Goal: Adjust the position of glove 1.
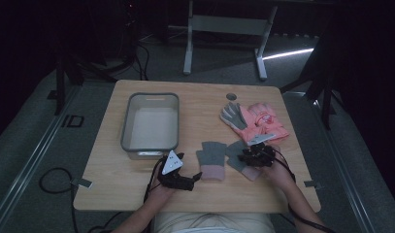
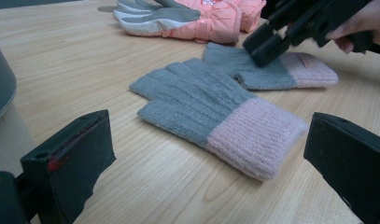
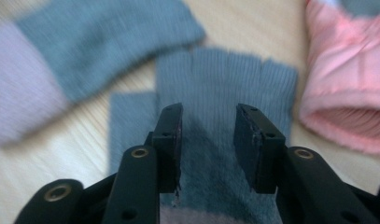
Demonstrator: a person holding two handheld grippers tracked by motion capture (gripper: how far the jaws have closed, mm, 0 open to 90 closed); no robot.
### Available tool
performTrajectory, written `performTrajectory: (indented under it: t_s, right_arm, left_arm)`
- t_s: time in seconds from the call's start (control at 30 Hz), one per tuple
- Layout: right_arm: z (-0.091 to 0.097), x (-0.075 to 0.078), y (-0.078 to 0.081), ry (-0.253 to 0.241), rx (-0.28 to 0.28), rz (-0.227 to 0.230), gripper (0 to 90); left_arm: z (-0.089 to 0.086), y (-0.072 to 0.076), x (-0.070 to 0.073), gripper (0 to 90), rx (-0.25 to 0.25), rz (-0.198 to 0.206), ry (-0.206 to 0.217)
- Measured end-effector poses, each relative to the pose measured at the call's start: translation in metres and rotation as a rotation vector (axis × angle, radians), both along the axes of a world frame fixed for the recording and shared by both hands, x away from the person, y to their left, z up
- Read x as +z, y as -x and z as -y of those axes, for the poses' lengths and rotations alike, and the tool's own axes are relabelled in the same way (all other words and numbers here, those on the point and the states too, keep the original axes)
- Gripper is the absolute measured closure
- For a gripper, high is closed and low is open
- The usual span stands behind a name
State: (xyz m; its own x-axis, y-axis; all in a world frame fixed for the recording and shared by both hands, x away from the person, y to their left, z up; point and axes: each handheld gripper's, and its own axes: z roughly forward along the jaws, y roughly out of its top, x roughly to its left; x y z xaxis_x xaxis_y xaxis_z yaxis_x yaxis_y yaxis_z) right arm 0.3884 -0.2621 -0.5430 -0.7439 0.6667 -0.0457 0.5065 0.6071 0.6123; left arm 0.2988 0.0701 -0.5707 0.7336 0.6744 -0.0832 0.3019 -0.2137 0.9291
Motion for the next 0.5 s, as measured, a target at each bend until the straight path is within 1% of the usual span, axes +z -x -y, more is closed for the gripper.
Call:
performTrajectory:
  t_s: [0.03,0.1,0.17,0.23,0.3,0.33,0.37,0.43,0.5]
  right_arm:
    - [0.0,-0.001,0.0,-0.012,0.001,0.003,64.9]
    - [-0.001,-0.002,0.002,-0.011,-0.019,0.006,68.9]
    - [-0.002,-0.002,0.005,-0.002,-0.023,0.017,75.8]
    - [-0.003,-0.002,0.006,-0.002,-0.049,0.014,82.1]
    - [-0.005,-0.001,0.007,0.004,-0.07,0.021,84.5]
    - [-0.006,0.0,0.008,-0.001,-0.086,0.014,84.9]
    - [-0.006,0.002,0.01,-0.008,-0.112,0.007,85.1]
    - [-0.005,0.011,0.018,-0.027,-0.131,0.032,85.3]
    - [0.0,0.023,0.027,-0.084,-0.184,0.043,85.5]
  left_arm:
    - [0.0,0.0,0.0,1.1,-0.001,0.001,0.0]
    - [0.001,0.0,0.0,1.1,0.003,0.001,-0.004]
    - [0.001,0.0,0.0,1.1,0.005,0.007,-0.007]
    - [0.001,0.001,0.0,1.1,0.006,0.011,-0.009]
    - [0.001,0.001,0.0,1.1,0.005,0.012,-0.009]
    - [0.001,0.001,0.0,1.1,0.005,0.011,-0.008]
    - [0.001,0.001,0.0,1.1,0.005,0.009,-0.007]
    - [0.001,0.0,0.0,1.1,0.003,0.01,-0.007]
    - [0.001,0.001,0.0,1.1,0.003,0.01,-0.007]
